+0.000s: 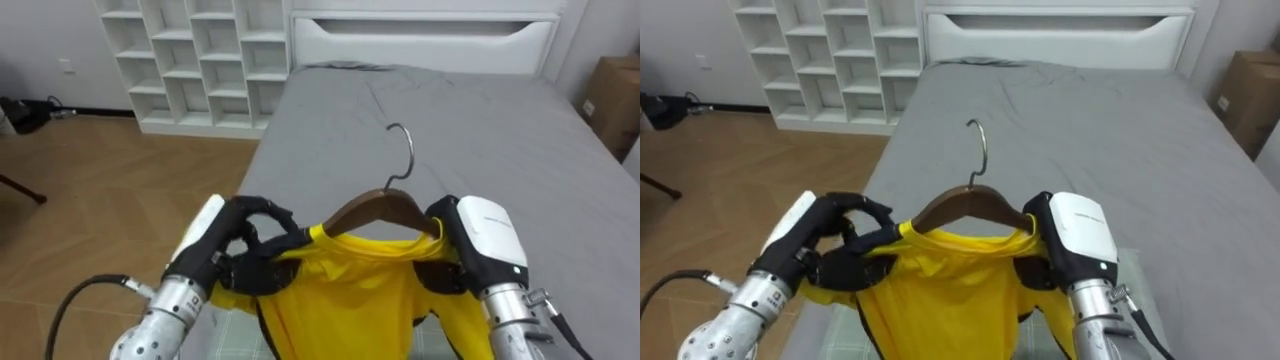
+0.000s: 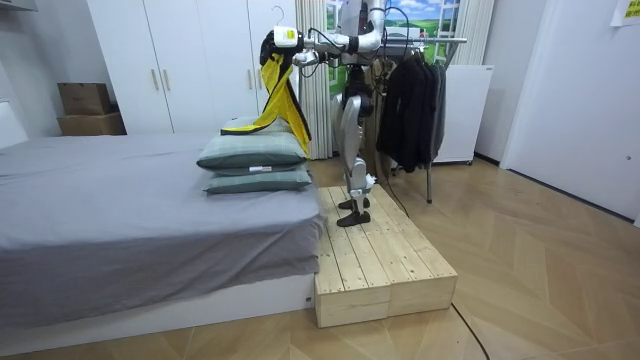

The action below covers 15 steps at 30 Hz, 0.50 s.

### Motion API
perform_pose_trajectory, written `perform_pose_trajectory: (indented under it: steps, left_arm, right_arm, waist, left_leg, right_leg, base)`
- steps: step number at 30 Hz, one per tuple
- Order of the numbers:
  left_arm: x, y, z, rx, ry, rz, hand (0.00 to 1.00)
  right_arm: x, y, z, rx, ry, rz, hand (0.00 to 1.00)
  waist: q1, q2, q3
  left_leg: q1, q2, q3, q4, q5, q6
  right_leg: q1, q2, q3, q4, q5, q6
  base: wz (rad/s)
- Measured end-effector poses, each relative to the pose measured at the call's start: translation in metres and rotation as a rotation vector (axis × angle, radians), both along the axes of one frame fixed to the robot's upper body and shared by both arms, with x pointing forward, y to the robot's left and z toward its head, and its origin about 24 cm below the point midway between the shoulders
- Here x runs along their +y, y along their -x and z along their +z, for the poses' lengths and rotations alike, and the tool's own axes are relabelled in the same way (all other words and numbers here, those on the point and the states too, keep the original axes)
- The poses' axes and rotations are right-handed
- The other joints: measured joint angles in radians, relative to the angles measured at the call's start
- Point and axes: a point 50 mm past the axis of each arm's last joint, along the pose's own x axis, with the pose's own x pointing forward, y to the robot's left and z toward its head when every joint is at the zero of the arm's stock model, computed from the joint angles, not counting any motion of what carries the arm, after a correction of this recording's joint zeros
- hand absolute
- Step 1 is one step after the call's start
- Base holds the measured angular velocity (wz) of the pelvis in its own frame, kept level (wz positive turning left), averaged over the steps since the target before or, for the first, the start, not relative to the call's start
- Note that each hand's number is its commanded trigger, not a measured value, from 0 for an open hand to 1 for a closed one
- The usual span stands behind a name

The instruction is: Hang clothes

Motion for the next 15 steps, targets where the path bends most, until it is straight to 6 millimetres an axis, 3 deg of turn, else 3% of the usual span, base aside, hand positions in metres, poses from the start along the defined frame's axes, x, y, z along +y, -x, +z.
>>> perform_pose_trajectory:
  steps: [7,15]
  left_arm:
    - [-0.003,0.004,0.021,-0.244,-0.082,0.084,0.00]
    - [-0.003,0.008,0.024,-0.313,-0.100,0.114,0.00]
  right_arm:
    - [0.003,0.008,-0.003,-0.085,-0.084,-0.007,1.00]
    - [0.005,0.008,-0.003,-0.092,-0.106,0.000,1.00]
  waist:
    - [0.029,-0.021,-0.0021]
    - [0.029,-0.026,-0.0015]
  left_leg:
    - [0.024,-0.003,-0.008,-0.006,0.000,-0.001]
    - [0.024,-0.005,-0.012,-0.010,0.000,-0.001]
  right_leg:
    - [0.029,0.000,-0.009,-0.019,0.000,0.000]
    - [0.032,-0.001,-0.009,-0.018,0.000,0.000]
  base:
    - [0.02]
    - [0.00]
